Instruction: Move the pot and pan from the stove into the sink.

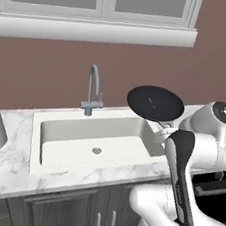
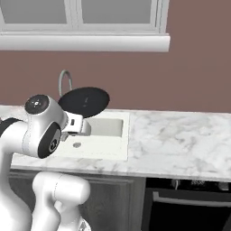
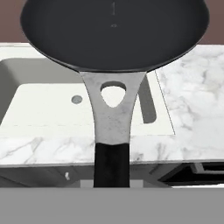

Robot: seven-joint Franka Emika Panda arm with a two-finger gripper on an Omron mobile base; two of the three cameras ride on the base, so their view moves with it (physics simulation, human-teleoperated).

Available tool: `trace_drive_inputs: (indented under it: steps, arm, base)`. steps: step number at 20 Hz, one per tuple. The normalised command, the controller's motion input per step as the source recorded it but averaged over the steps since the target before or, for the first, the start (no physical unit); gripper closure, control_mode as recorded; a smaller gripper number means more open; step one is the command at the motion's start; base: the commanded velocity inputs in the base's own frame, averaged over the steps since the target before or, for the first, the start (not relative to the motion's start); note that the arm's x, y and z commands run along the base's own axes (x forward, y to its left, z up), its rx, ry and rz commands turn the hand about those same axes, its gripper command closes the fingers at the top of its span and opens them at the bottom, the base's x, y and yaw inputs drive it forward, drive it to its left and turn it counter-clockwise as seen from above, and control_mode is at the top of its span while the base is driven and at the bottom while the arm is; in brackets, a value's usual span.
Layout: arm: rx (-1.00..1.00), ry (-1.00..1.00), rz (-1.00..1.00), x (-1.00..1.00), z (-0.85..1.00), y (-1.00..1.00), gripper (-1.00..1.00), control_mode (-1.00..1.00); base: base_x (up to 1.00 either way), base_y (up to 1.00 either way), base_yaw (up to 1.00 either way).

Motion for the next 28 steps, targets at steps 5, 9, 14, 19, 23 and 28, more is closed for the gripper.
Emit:
trace_drive_inputs:
  steps: [5,9,14,19,23,28]
  arm:
    - [0.00,0.00,0.00,0.00,0.00,0.00,1.00,1.00]
    - [0.00,0.00,0.00,0.00,0.00,0.00,1.00,1.00]
    - [0.00,0.00,0.00,0.00,0.00,0.00,1.00,1.00]
    - [0.00,0.00,0.00,0.08,0.00,-0.03,1.00,-1.00]
    - [0.00,0.00,0.00,0.39,-0.03,-0.10,1.00,-1.00]
    - [0.00,0.07,0.04,0.33,-0.02,-0.16,1.00,-1.00]
  base:
    - [-0.14,0.00,0.46]
    - [-0.11,0.00,0.27]
    - [-0.01,-0.02,0.03]
    - [0.00,0.00,0.00]
    - [0.00,0.00,0.00]
    - [0.00,0.00,0.00]
